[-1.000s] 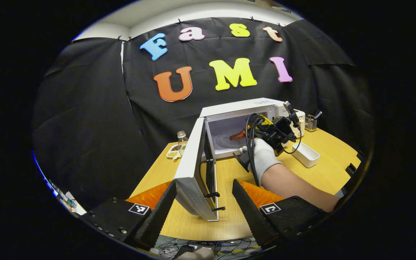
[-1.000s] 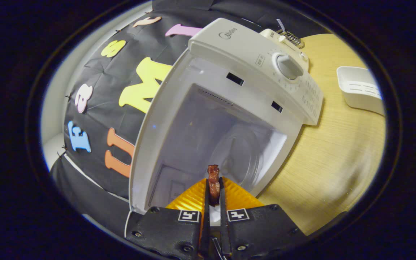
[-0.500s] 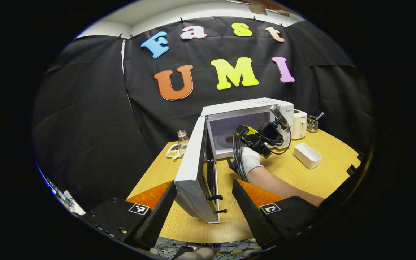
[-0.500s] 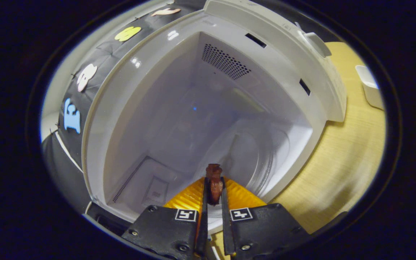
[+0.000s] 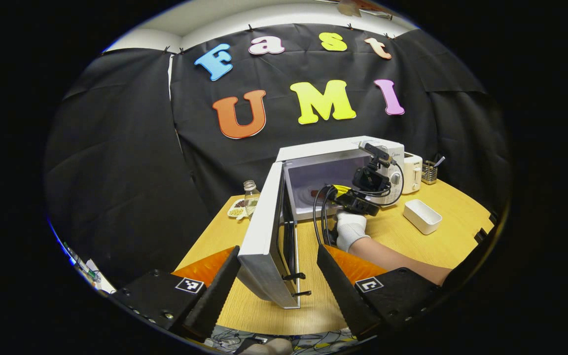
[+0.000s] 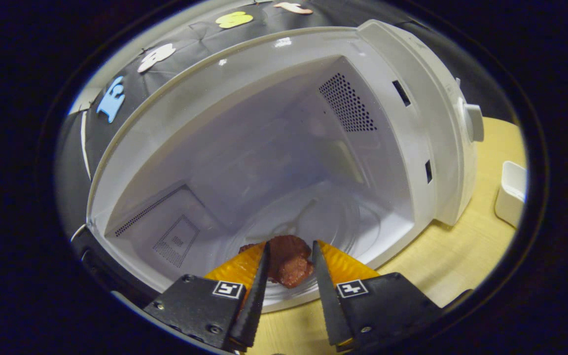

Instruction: Open the microwave oven with the left hand, put the food in, and close the microwave oven.

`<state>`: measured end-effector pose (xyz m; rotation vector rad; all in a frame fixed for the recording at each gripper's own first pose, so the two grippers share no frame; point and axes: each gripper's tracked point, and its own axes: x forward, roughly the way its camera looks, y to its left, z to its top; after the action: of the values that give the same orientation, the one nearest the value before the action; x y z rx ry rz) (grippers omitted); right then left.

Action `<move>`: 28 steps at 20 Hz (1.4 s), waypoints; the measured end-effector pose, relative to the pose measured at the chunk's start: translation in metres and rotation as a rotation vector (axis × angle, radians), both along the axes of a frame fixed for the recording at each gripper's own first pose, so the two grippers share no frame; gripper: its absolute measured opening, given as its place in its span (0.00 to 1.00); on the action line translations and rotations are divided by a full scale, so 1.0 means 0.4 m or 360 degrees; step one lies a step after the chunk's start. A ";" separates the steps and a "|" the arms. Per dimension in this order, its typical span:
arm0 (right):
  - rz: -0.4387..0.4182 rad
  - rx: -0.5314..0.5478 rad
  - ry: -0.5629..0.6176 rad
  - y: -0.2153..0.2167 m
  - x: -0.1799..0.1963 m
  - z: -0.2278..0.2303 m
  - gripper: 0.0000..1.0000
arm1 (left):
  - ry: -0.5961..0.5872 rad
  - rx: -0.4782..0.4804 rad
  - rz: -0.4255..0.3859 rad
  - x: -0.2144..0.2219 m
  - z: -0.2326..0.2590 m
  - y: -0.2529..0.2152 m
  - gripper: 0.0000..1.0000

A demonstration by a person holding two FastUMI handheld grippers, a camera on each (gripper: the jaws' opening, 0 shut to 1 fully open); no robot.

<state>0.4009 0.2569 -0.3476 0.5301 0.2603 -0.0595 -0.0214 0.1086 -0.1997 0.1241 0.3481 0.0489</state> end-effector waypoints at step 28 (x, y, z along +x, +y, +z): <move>0.0187 -0.0605 0.0118 -0.565 -0.821 0.535 1.00 | -0.0302 -0.0112 0.0029 0.033 0.189 0.012 0.06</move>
<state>0.0723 0.0309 -0.1334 0.1341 0.3427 -0.0137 -0.0081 0.1134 -0.1243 0.0458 0.1612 0.0659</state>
